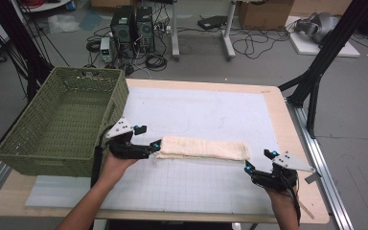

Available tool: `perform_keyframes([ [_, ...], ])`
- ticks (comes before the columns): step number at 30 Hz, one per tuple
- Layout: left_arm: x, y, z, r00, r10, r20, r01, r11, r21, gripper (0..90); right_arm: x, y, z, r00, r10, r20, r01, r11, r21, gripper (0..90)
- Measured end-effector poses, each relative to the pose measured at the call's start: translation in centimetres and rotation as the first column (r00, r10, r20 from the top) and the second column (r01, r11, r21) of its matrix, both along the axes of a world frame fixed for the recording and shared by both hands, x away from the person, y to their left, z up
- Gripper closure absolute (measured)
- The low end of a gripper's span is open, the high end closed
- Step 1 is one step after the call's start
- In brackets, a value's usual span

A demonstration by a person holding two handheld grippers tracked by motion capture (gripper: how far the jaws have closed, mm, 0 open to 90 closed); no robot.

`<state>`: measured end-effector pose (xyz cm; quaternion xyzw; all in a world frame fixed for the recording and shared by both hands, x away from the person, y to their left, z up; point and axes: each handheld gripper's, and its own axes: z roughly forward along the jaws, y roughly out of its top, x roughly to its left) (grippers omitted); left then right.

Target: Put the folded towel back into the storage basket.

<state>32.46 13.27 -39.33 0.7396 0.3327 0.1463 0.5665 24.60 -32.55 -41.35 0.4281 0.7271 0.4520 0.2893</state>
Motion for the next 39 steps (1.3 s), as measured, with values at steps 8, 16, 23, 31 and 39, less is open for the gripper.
perform_keyframes([
  [8,1.1,-1.2,-0.1,0.9980,-0.010,-0.063,0.008,0.9998,-0.020,18.1,0.0,0.0,0.0,1.0000,-0.002,-0.002,0.002,1.0000,-0.001,18.5],
  [16,2.3,-3.1,-1.3,0.9903,-0.005,-0.139,0.008,0.9997,0.024,19.1,0.1,0.1,-0.1,1.0000,0.005,-0.006,-0.005,1.0000,-0.004,18.5],
  [23,2.9,-3.7,-2.1,0.9864,0.009,-0.164,0.001,0.9980,0.063,20.0,0.1,-0.1,-0.1,1.0000,0.003,-0.008,-0.003,1.0000,-0.002,18.6],
  [31,4.1,-3.8,-3.7,0.9746,0.047,-0.219,-0.017,0.9905,0.136,25.9,0.3,-0.1,-0.2,0.9999,0.008,-0.008,-0.008,1.0000,-0.005,18.6],
  [39,4.4,-4.4,-4.9,0.9647,0.088,-0.248,-0.022,0.9663,0.257,34.3,0.3,-0.2,-0.3,0.9999,0.007,-0.014,-0.007,1.0000,-0.001,18.6],
])
